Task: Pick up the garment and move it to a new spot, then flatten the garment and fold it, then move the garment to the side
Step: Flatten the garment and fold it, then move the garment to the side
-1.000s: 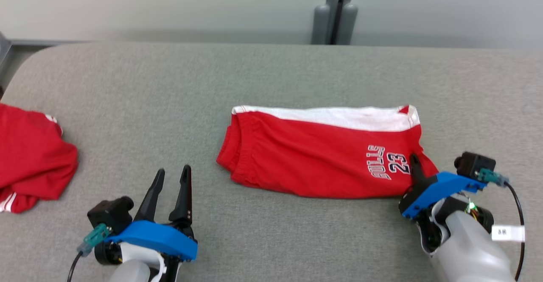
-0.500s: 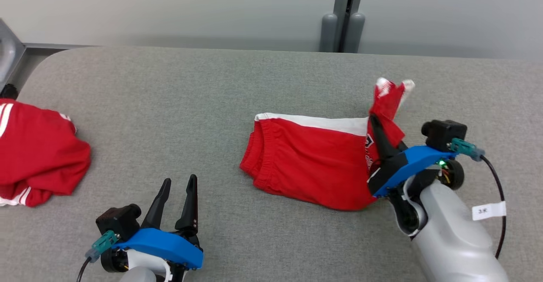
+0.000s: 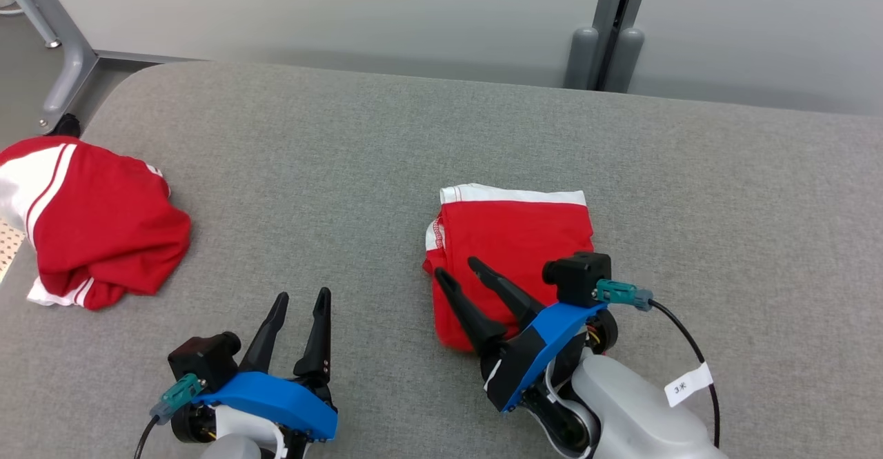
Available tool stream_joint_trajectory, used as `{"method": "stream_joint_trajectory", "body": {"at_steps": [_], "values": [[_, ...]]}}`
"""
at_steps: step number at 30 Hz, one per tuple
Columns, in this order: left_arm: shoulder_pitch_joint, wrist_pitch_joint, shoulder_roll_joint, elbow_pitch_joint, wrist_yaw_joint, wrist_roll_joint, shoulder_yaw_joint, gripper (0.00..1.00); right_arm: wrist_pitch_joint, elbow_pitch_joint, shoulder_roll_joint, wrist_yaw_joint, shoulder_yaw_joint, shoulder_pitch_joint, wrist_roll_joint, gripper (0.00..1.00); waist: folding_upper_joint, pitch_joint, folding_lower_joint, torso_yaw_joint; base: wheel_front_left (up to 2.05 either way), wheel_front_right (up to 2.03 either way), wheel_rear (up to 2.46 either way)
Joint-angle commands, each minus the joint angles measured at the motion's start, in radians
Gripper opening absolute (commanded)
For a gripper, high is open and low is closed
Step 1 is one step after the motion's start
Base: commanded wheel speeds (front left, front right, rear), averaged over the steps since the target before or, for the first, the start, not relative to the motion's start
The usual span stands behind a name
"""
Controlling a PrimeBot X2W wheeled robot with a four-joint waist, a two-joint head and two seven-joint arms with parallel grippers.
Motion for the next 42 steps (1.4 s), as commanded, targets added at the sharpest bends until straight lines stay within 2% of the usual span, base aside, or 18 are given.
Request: {"method": "stream_joint_trajectory", "body": {"at_steps": [1,4,7,11,16,19,22,27,33,42], "values": [[-0.017,-0.002,0.001,-0.001,0.001,0.002,0.008,1.0,-0.012,-0.009,-0.003,0.0,0.013,-0.004,0.014,1.0,0.0,-0.002,0.0,-0.006,0.0,0.0,0.0],[-0.017,-0.002,0.007,-0.002,0.001,0.017,0.025,1.0,-0.038,-0.012,-0.005,0.0,0.051,-0.014,0.05,1.0,0.0,-0.006,0.0,-0.029,0.0,0.0,0.0],[-0.007,-0.002,0.007,-0.002,0.001,0.045,0.057,1.0,-0.05,0.006,-0.004,0.0,0.014,-0.024,0.026,1.0,0.0,-0.015,0.0,-0.06,0.0,0.0,0.0],[0.017,-0.002,0.0,-0.008,0.001,0.108,0.119,1.0,-0.05,-0.016,-0.004,0.001,-0.202,0.037,-0.108,1.0,0.0,-0.029,0.0,-0.103,0.0,0.0,0.0],[0.038,-0.002,-0.021,-0.017,0.001,0.188,0.197,1.0,-0.05,-0.077,-0.002,0.001,-0.485,0.154,-0.331,1.0,0.0,-0.04,0.0,-0.143,0.0,0.0,0.0],[0.056,-0.002,-0.035,-0.028,0.001,0.228,0.24,1.0,-0.05,-0.115,-0.001,0.0,-0.59,0.236,-0.427,1.0,0.0,-0.048,0.0,-0.16,0.0,0.0,0.0],[0.078,-0.002,-0.047,-0.039,0.001,0.261,0.262,1.0,-0.05,-0.144,-0.002,0.0,-0.651,0.295,-0.493,1.0,0.0,-0.055,0.0,-0.17,0.0,0.0,0.0],[0.107,-0.002,-0.057,-0.039,0.001,0.298,0.281,1.0,-0.05,-0.149,-0.003,0.001,-0.702,0.364,-0.606,1.0,0.0,-0.069,0.0,-0.18,0.0,0.0,0.0],[0.132,-0.002,-0.064,-0.032,0.001,0.348,0.293,1.0,-0.05,-0.149,-0.003,0.0,-0.736,0.41,-0.644,1.0,0.0,-0.096,0.0,-0.186,0.0,0.0,0.0],[0.18,-0.002,-0.077,-0.018,0.001,0.386,0.315,1.0,-0.05,-0.149,-0.003,0.001,-0.723,0.448,-0.681,1.0,0.0,-0.137,0.0,-0.199,0.0,0.0,0.0]]}}
